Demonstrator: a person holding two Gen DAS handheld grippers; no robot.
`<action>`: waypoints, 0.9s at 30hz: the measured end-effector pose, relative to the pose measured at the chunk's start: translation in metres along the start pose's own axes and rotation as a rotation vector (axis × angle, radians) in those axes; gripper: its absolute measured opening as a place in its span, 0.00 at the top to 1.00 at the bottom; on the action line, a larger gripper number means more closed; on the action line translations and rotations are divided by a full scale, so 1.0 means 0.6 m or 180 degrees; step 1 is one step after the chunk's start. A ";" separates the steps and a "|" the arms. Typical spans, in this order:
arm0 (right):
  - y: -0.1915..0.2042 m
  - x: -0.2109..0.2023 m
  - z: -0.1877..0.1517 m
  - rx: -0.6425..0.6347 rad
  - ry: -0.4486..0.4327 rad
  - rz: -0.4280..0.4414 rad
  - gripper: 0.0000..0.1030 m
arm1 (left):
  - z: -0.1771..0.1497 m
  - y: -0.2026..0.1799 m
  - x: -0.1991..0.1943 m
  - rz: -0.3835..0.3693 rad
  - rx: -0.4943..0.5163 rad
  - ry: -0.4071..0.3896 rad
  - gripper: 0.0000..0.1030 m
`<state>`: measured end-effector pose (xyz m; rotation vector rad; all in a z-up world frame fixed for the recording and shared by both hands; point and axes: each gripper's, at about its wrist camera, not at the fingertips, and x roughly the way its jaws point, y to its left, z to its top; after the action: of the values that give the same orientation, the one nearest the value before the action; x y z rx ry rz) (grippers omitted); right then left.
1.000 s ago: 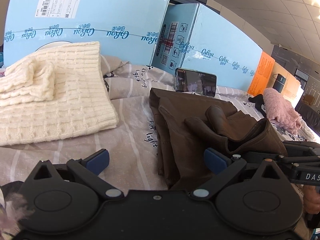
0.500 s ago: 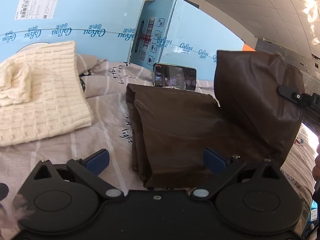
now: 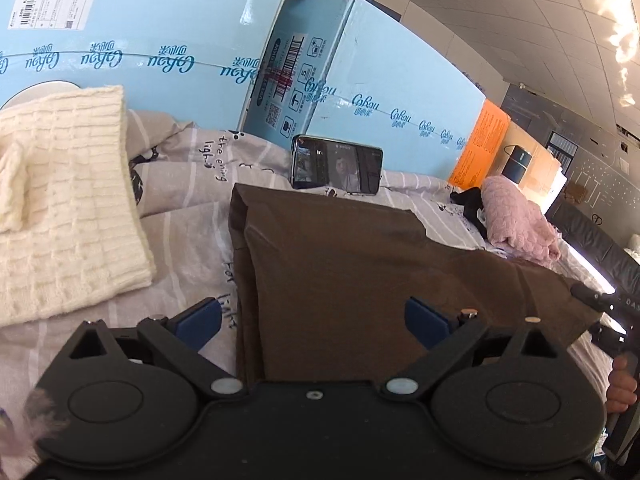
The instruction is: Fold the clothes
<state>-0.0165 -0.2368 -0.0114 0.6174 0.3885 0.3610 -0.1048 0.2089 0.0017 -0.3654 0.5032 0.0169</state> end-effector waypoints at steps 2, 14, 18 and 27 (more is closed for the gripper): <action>-0.020 0.005 0.003 0.0231 0.0047 -0.0044 0.39 | 0.023 0.013 0.023 -0.0016 -0.0108 0.0026 0.03; -0.047 0.064 0.013 0.0296 0.0398 -0.0436 0.54 | 0.075 0.033 0.159 0.0279 -0.0044 0.0385 0.41; -0.035 0.102 0.023 0.0103 0.0515 -0.0388 0.82 | 0.070 0.009 0.155 0.0379 0.0351 0.0293 0.72; 0.011 0.180 0.081 -0.0154 0.0403 -0.0213 0.93 | 0.108 0.009 0.170 0.0336 0.0544 0.0114 0.89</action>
<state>0.0975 -0.2084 0.0028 0.5343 0.5189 0.3455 0.0142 0.2289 0.0042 -0.1717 0.5548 0.0693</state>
